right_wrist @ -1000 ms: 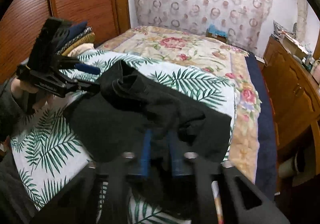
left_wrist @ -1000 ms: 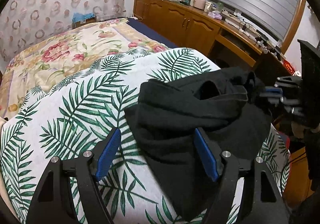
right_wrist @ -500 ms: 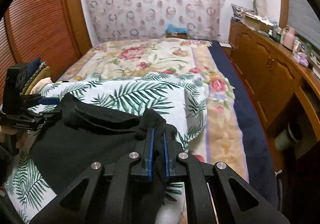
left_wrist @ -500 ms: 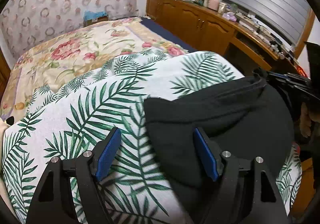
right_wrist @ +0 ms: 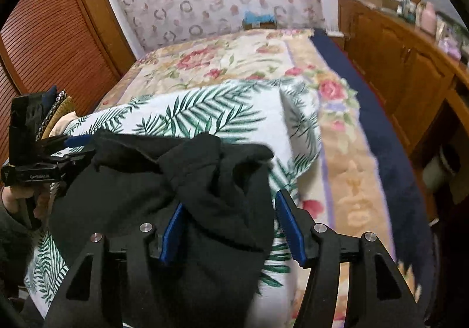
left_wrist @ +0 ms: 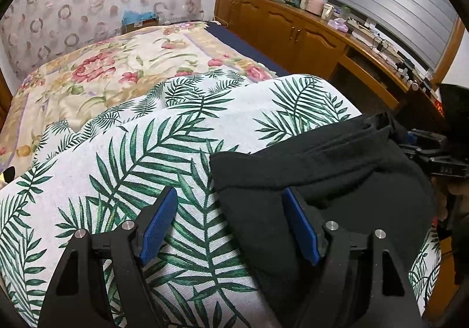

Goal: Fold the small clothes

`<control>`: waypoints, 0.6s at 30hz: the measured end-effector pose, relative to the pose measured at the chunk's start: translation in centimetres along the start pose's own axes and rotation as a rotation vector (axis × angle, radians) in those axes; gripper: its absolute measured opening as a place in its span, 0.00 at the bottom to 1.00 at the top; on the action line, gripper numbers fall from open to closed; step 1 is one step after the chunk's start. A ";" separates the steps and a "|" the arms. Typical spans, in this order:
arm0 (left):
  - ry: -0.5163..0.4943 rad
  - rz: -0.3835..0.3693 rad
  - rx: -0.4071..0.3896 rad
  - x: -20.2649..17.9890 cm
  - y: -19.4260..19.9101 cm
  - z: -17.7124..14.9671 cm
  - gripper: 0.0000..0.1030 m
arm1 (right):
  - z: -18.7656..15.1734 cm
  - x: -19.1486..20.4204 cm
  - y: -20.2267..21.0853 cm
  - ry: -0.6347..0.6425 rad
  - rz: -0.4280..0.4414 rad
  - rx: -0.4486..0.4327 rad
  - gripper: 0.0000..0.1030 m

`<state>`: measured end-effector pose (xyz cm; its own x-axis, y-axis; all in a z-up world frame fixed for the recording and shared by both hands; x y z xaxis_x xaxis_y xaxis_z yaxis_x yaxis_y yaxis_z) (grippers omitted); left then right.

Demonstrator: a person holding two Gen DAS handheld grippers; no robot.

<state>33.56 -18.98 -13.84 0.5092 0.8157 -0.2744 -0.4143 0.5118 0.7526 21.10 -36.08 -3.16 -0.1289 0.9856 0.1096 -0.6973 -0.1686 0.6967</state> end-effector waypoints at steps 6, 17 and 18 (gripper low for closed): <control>0.003 -0.072 -0.010 -0.6 -0.1 0.1 0.59 | 0.6 0.0 -0.1 -0.004 0.039 0.000 0.60; 0.002 -0.131 0.001 -1.7 -0.5 0.2 0.12 | -0.5 0.6 -0.6 0.017 0.092 -0.039 0.20; -0.004 -0.130 -0.011 -1.9 -0.1 0.2 0.11 | -0.6 0.7 -0.5 0.011 0.114 -0.041 0.15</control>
<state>32.83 -20.65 -13.26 0.5625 0.7411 -0.3665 -0.3525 0.6159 0.7045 20.87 -35.29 -3.84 -0.2164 0.9598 0.1787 -0.7056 -0.2803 0.6508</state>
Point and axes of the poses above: each gripper's, at about its wrist camera, not at the fingertips, and y roughly against the way its jaws point, x to its left, z to its top, the point moved 7 cm from there along -y, roughly the way its jaws point, and after that the axes turned 7 degrees about -z, right-handed, at the moved point
